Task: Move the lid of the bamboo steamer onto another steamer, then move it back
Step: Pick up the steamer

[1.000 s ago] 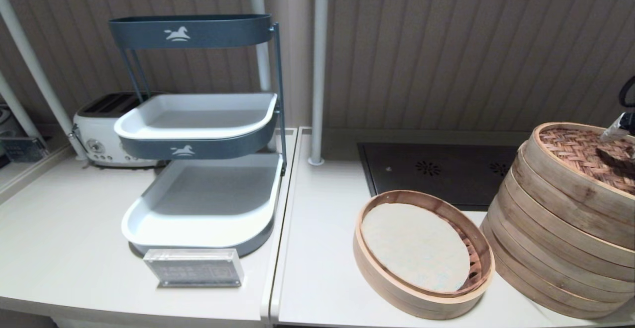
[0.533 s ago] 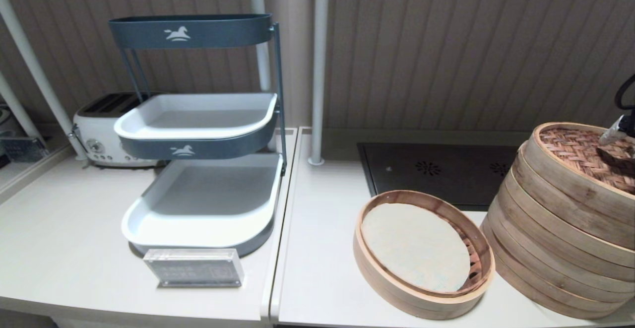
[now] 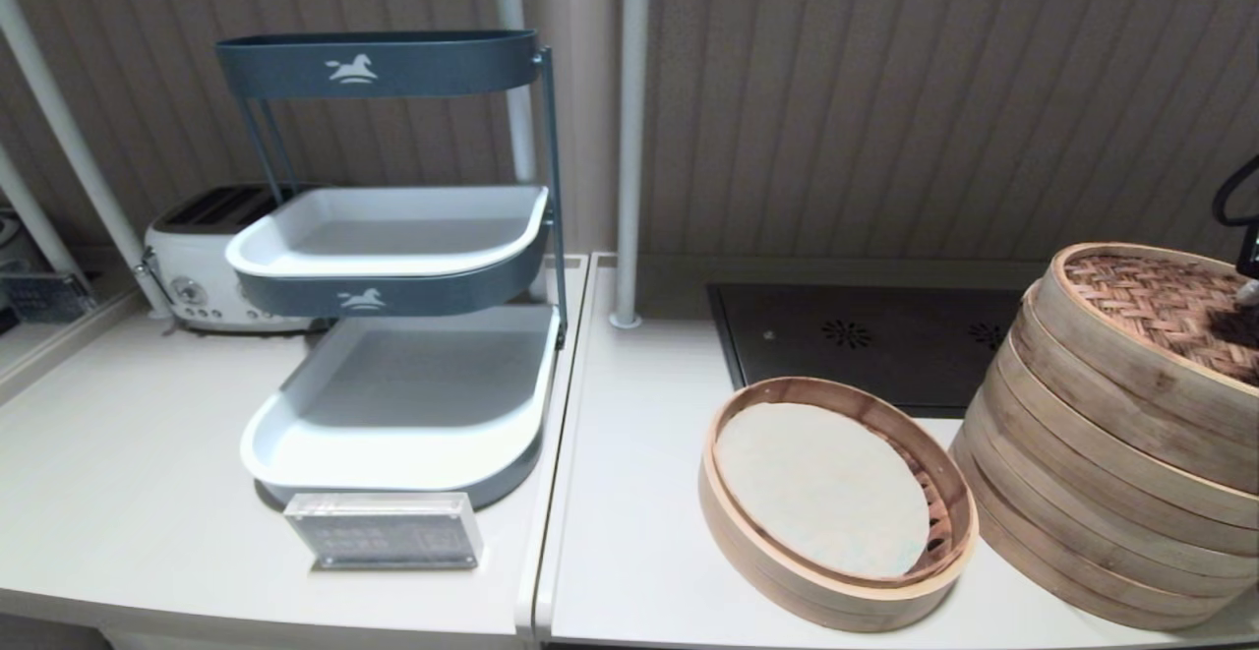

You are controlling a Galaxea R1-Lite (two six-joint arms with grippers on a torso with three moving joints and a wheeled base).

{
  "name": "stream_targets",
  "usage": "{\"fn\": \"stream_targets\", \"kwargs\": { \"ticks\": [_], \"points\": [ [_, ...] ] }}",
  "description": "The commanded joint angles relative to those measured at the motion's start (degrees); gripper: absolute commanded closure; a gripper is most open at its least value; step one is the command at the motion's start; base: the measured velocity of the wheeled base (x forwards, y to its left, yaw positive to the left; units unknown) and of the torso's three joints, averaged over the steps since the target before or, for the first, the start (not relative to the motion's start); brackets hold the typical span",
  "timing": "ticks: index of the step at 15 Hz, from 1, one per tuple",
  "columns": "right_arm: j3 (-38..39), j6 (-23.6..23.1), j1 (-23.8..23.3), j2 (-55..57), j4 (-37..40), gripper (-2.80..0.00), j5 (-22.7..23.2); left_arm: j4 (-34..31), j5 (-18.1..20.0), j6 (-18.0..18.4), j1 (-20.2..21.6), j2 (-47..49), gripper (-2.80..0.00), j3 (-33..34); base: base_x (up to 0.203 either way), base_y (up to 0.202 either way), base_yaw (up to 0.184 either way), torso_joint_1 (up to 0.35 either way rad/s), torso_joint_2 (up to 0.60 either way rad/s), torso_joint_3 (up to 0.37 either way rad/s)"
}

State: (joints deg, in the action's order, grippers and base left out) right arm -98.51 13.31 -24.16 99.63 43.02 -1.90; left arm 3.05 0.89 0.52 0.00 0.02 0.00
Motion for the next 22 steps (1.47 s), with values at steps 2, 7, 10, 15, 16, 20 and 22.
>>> {"fn": "stream_targets", "kwargs": {
  "ticks": [2, 7, 10, 15, 16, 20, 22],
  "points": [
    [2.62, 0.05, 0.08, -0.05, -1.18, 0.0, 0.23, 0.03, -0.01, 0.0, 0.0, -0.02, 0.0, 1.58, 0.0, 0.0, 0.0, 0.0, 0.0, 0.0],
    [1.26, 0.05, 0.08, -0.47, -1.45, 0.0, 0.17, 0.03, -0.01, 0.0, 0.0, -0.02, 0.0, 1.58, 0.0, 0.0, 0.0, 0.0, 0.0, 0.0],
    [-1.43, 0.06, -0.01, -0.58, -1.45, 0.0, 0.09, 0.03, -0.01, 0.0, 0.0, -0.02, 0.0, 1.58, 0.0, 0.0, 0.0, 0.0, 0.0, 0.0],
    [-4.66, 0.05, 0.08, -0.59, -1.36, 0.0, 0.14, 0.03, -0.01, 0.0, 0.0, -0.02, 0.0, 1.58, 0.0, 0.0, 0.0, 0.0, 0.0, 0.0],
    [-4.98, 0.14, 0.17, -0.58, -1.36, 0.0, 0.14, 0.04, -0.01, 0.0, 0.0, -0.02, 0.0, 1.58, 0.0, 0.0, 0.0, 0.0, 0.0, 0.0],
    [-5.82, 0.27, 0.49, -0.76, -1.32, 0.0, 0.16, 0.03, -0.01, 0.0, 0.0, -0.02, 0.0, 1.58, 0.0, 0.0, 0.0, 0.0, 0.0, 0.0],
    [-6.71, 0.7, 0.67, -0.76, -1.24, 0.0, 0.14, 0.12, -0.01, 0.0, 0.0, -0.02, 0.0, 1.58, 0.0, 0.0, 0.0, 0.0, 0.0, 0.0]
  ]
}}
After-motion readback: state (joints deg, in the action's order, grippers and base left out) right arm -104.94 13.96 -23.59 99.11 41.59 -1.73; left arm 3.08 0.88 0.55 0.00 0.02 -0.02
